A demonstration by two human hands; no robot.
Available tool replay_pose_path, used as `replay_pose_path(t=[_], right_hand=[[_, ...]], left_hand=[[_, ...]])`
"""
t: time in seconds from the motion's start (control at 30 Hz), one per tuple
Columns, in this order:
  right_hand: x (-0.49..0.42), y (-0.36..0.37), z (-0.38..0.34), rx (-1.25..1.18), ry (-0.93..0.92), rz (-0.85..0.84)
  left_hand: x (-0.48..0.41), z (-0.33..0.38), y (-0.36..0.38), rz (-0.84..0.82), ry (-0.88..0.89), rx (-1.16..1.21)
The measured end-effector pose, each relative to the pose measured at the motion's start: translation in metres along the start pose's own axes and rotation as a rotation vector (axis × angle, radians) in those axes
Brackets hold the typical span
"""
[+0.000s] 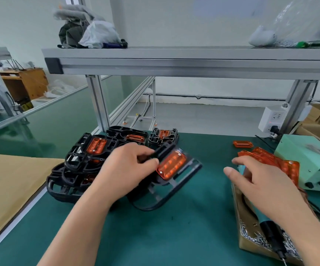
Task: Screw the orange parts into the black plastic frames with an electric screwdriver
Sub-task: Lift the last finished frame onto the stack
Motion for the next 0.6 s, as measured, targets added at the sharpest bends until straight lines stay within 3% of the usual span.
replay_pose_path(t=[0.3, 0.6], right_hand=[[0.009, 0.009, -0.017, 0.033, -0.072, -0.101], [0.014, 0.016, -0.024, 0.057, -0.100, -0.160]], left_hand=[[-0.003, -0.035, -0.080, 0.453, -0.314, -0.087], [-0.007, -0.059, -0.110, 0.575, -0.505, -0.302]])
Point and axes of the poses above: each hand's wrist, its own x-axis away from the middle knuckle, its own y-axis out of the palm, z = x × y, the point moved 2 cm from there along -x, towards the middle knuckle, and after that the axes turned 4 degrees about z, right-handed, at the moved point
